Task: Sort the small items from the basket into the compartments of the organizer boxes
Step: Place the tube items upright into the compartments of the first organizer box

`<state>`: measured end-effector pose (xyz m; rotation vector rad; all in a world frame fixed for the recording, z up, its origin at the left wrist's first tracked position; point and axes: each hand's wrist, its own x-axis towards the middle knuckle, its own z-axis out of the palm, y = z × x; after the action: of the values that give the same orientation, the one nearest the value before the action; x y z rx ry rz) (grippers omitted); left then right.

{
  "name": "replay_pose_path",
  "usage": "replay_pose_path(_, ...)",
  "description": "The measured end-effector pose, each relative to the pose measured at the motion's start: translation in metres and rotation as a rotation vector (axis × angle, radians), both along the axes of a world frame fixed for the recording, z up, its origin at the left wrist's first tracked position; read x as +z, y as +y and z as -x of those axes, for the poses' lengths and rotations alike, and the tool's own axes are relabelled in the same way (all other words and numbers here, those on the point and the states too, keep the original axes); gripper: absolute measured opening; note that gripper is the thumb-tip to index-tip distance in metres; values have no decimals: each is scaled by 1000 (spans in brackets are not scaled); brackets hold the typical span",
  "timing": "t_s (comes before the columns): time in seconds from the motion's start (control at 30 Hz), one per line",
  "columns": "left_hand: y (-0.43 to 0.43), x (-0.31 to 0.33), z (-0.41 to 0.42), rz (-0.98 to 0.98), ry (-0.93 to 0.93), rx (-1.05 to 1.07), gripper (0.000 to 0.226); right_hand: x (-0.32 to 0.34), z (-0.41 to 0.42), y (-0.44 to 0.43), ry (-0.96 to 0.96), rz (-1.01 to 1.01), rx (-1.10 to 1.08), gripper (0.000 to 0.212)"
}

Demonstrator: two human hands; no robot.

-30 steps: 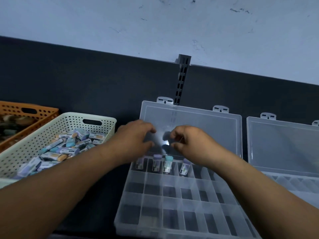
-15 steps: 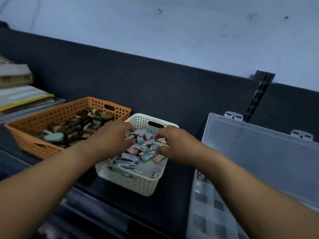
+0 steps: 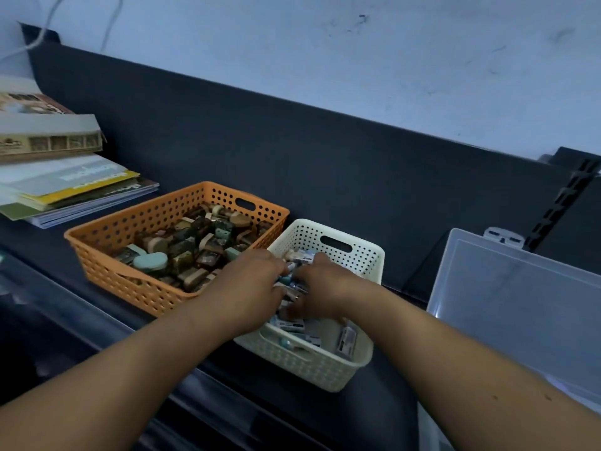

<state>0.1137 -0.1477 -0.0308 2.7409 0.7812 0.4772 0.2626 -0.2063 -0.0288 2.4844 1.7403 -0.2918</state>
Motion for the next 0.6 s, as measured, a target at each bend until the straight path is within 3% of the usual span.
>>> replay_pose_path(0.43,2,-2,1,1,-22,-18,33,-2,-4,-7,58,-92,55,23)
replay_pose_path(0.6,-3,7,-1,57,-44,-11,34,16,-17,-26,449,-305,-120,9)
